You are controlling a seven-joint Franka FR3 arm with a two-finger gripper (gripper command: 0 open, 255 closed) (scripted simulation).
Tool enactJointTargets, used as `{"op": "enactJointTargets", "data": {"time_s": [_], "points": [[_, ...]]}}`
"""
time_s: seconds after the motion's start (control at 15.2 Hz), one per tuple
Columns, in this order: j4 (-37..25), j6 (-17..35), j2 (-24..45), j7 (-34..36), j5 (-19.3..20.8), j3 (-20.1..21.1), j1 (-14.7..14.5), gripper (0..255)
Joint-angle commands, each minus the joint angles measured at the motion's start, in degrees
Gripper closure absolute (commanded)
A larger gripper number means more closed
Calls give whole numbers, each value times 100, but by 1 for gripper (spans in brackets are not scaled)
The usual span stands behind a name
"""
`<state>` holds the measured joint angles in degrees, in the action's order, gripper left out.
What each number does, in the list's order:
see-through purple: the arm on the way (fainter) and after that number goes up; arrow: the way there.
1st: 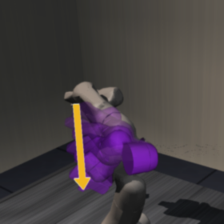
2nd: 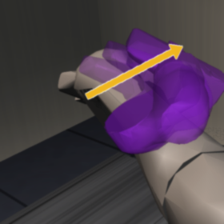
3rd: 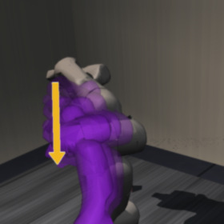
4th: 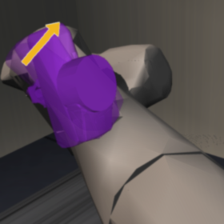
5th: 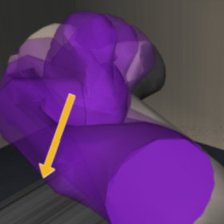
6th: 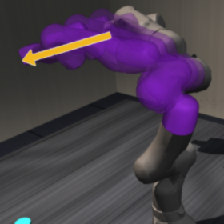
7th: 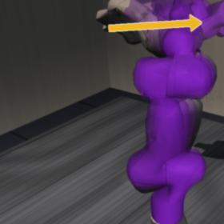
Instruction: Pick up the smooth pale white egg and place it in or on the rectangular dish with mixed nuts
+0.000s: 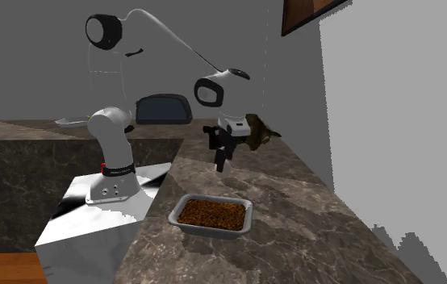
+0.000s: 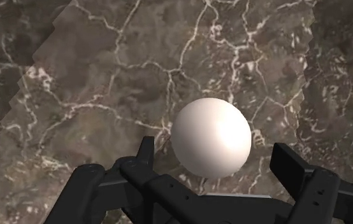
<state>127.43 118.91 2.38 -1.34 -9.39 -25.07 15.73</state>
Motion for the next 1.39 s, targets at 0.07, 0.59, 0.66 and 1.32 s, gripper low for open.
{"op": "enactJointTargets", "data": {"time_s": [0.07, 0.59, 0.66, 1.32], "points": [[100, 190, 102, -46, -73, 15, -8, 0], [100, 189, 101, -46, -73, 15, -8, 255], [100, 189, 101, -46, -73, 15, -8, 255], [43, 49, 1, 12, -10, 10, -12, 255]]}}
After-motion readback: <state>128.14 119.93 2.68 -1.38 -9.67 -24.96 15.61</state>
